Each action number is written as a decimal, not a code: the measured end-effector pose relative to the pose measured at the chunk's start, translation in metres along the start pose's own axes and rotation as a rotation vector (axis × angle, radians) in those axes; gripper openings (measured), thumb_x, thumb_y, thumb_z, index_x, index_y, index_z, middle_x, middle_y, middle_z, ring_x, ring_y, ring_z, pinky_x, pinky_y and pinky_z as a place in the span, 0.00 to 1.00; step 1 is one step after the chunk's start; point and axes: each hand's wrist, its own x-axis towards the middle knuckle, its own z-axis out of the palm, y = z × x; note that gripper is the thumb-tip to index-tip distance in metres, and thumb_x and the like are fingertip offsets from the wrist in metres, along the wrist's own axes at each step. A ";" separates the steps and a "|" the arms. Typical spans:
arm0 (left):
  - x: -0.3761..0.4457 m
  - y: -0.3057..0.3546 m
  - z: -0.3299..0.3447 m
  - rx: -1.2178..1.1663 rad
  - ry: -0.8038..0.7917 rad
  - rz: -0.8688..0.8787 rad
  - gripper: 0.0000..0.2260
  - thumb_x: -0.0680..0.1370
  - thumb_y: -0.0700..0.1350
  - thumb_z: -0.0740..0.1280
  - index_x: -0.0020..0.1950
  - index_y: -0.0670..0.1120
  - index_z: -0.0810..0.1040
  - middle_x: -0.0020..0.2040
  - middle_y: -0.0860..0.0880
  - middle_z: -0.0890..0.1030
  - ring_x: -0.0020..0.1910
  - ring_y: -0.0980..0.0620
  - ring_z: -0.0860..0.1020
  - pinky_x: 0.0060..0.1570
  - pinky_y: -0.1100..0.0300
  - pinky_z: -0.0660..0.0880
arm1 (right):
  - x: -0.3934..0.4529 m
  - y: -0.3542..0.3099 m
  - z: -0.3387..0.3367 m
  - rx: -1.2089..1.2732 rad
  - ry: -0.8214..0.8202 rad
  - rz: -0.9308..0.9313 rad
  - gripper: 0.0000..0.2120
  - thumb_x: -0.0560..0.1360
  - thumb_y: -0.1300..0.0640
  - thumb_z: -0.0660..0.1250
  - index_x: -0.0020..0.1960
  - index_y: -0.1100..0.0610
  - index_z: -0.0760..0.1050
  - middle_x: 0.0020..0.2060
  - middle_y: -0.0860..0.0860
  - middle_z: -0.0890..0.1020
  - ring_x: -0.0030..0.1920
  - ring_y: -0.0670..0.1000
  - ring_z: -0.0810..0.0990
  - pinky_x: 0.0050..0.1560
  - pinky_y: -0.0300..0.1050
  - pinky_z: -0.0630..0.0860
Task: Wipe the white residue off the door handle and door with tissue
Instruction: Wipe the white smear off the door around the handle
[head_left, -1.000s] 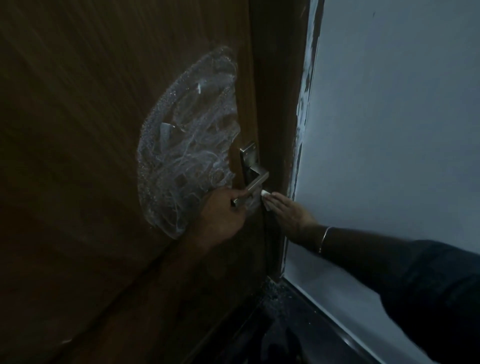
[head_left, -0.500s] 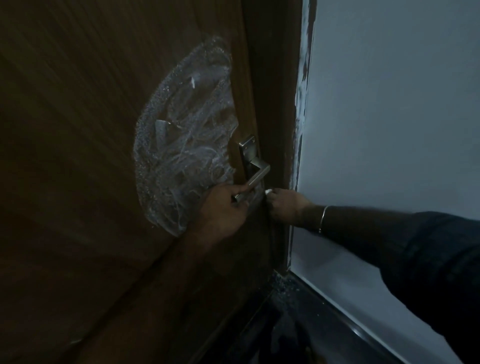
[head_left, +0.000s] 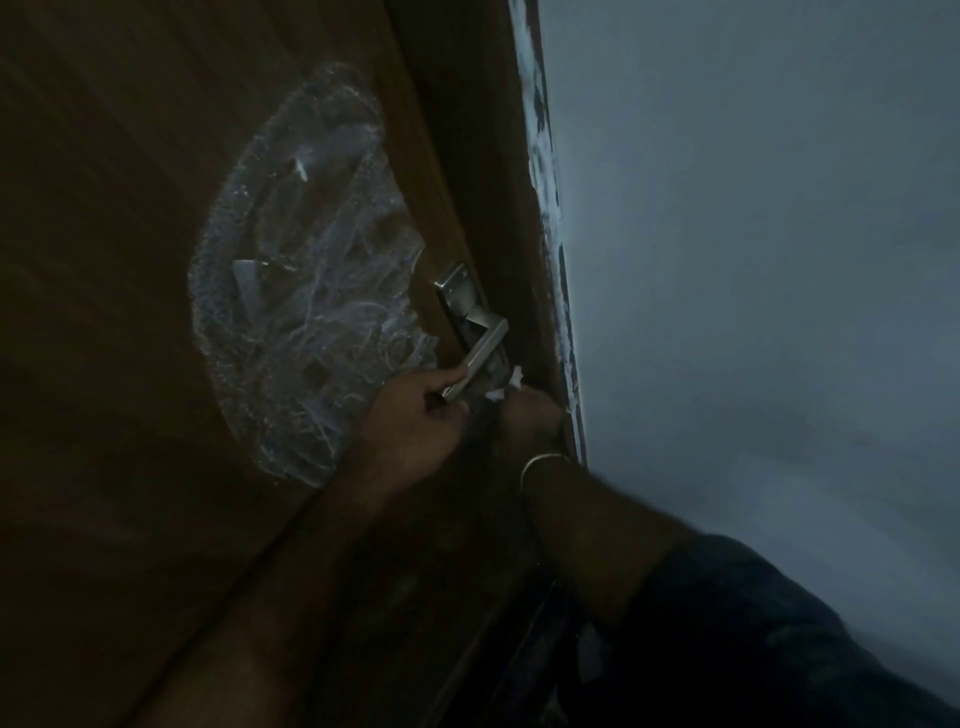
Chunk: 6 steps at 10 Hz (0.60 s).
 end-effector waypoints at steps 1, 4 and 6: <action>0.001 -0.003 -0.001 0.024 0.006 -0.005 0.18 0.79 0.46 0.67 0.67 0.61 0.74 0.53 0.57 0.79 0.39 0.61 0.79 0.26 0.74 0.69 | -0.009 -0.008 0.027 0.188 -0.043 -0.051 0.13 0.80 0.62 0.63 0.63 0.64 0.77 0.59 0.61 0.81 0.50 0.53 0.82 0.45 0.38 0.81; 0.003 -0.003 -0.003 0.041 -0.003 0.019 0.18 0.79 0.43 0.68 0.67 0.57 0.76 0.41 0.62 0.77 0.32 0.73 0.77 0.25 0.78 0.68 | 0.002 0.004 0.035 0.276 0.017 -0.141 0.11 0.80 0.57 0.65 0.60 0.57 0.80 0.58 0.54 0.81 0.58 0.53 0.80 0.62 0.55 0.77; 0.002 -0.003 -0.005 0.051 -0.035 0.039 0.19 0.79 0.43 0.67 0.69 0.56 0.75 0.44 0.59 0.82 0.37 0.66 0.81 0.30 0.73 0.73 | 0.002 0.016 0.026 0.239 -0.037 -0.217 0.12 0.81 0.60 0.62 0.62 0.60 0.79 0.61 0.56 0.80 0.59 0.52 0.79 0.56 0.40 0.79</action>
